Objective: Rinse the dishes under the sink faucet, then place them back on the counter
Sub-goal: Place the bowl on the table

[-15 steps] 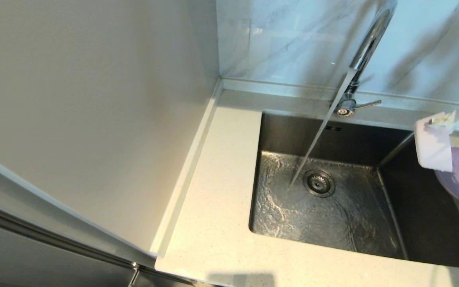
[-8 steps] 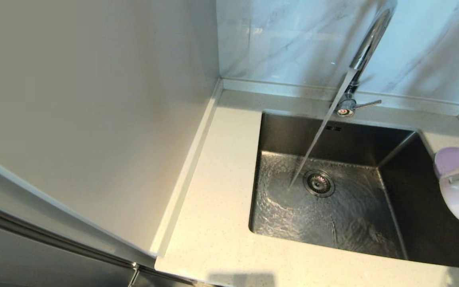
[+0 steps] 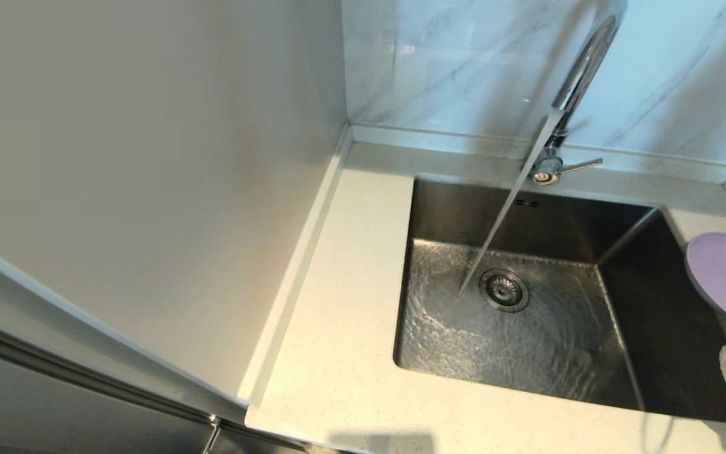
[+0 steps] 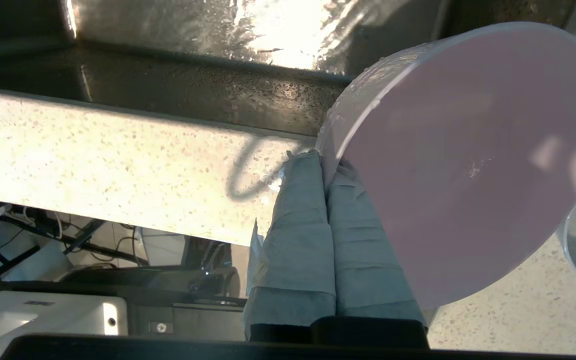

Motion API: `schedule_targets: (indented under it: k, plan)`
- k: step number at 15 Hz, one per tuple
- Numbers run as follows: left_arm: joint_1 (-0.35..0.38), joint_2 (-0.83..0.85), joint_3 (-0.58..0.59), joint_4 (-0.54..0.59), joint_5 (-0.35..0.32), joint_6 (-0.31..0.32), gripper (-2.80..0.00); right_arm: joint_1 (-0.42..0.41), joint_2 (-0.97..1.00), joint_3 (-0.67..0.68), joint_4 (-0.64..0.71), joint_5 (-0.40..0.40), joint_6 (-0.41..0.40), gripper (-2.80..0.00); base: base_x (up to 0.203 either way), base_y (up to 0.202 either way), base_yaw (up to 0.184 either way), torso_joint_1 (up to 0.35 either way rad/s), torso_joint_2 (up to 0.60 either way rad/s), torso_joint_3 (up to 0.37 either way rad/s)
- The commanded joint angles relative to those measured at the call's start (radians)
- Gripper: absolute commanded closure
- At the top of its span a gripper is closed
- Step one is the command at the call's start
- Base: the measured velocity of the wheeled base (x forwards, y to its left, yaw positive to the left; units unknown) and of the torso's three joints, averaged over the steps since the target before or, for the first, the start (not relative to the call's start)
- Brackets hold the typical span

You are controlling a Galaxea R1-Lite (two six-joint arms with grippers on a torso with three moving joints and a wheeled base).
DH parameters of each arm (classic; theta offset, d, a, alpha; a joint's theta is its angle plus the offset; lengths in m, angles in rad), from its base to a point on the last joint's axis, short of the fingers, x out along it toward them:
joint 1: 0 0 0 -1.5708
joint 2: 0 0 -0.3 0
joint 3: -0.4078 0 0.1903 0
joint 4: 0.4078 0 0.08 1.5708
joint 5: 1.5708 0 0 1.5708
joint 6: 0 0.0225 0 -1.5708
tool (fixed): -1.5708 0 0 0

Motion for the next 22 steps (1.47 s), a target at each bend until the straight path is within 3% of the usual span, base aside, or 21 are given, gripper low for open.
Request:
schedule_targets:
  k: [1,9,15,22]
  plan:
    - [0.0,0.0,0.0,0.0,0.001,0.0,0.0,-0.002,0.022,-0.004,0.001,-0.002,-0.001,0.0,0.0,0.0,0.0,0.0,0.0,0.0]
    - [0.0,0.0,0.0,0.0,0.001,0.0,0.0,-0.066,0.154,-0.008,-0.082,-0.007,-0.003,0.0,0.0,0.0,0.0,0.0,0.0,0.0]
    - [0.0,0.0,0.0,0.0,-0.001,0.0,0.0,-0.068,0.211,-0.02,-0.213,-0.044,0.006,0.0,0.0,0.0,0.0,0.0,0.0,0.0]
    - [0.0,0.0,0.0,0.0,0.001,0.0,0.0,-0.06,0.228,-0.041,-0.218,-0.038,0.01,0.0,0.0,0.0,0.0,0.0,0.0,0.0]
